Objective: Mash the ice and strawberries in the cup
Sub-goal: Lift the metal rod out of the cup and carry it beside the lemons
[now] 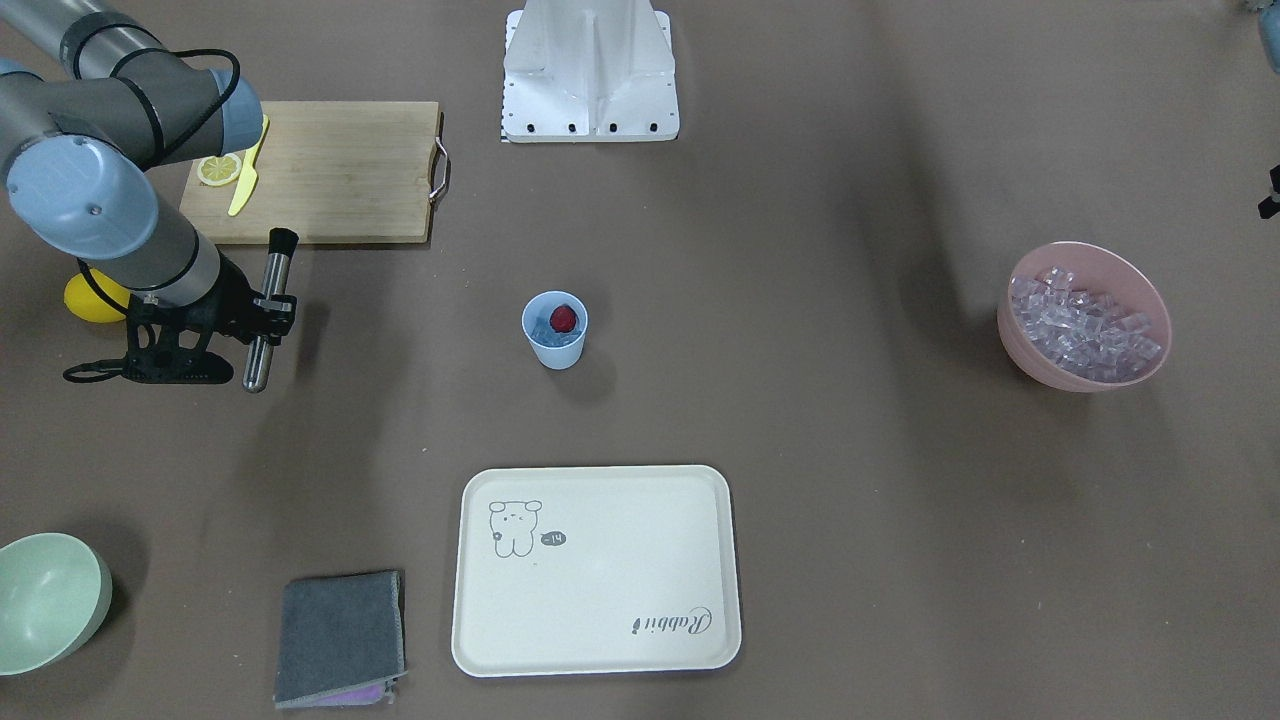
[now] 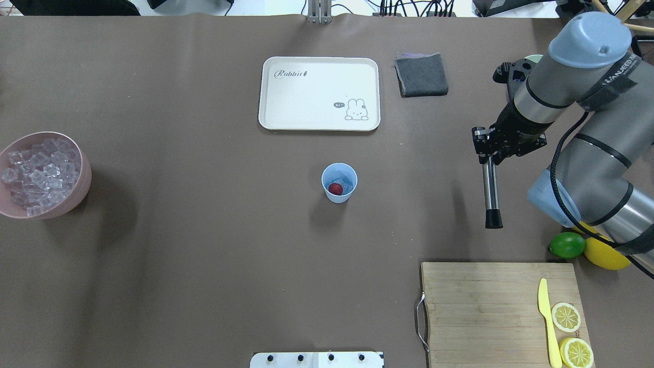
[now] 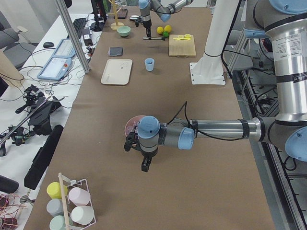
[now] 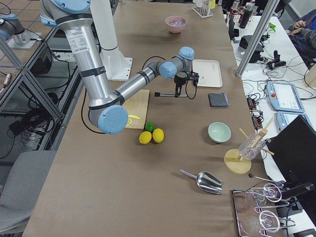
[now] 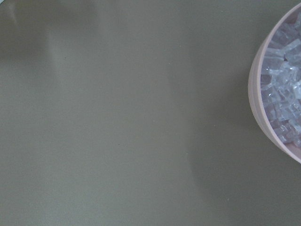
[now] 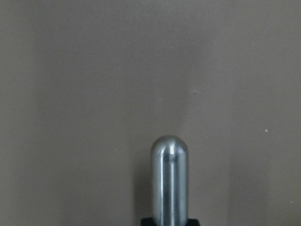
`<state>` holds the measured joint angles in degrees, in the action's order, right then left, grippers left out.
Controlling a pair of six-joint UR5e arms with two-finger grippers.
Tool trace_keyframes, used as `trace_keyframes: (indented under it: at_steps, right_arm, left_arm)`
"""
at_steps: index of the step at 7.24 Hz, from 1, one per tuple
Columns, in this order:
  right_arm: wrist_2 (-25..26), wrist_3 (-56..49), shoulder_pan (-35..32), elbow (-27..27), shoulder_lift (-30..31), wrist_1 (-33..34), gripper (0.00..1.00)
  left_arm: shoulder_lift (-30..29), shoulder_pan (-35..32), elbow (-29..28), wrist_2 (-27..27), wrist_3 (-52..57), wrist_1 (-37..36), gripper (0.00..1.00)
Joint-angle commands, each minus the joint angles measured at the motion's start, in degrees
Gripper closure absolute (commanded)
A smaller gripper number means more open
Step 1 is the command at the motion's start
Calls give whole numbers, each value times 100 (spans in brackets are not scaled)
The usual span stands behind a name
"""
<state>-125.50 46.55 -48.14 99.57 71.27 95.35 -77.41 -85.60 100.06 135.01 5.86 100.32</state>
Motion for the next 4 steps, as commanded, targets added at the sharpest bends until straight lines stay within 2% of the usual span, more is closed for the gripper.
trace_keyframes:
  at_steps: [1,4]
  right_arm:
    - [34,-41,217,-148,-8,-17,100]
    - [52,-50,235,-403,-122,-272,100]
  left_arm:
    - [41,0,4,-1,-6,84,1]
    - [59,0,4,-1,-6,120,1]
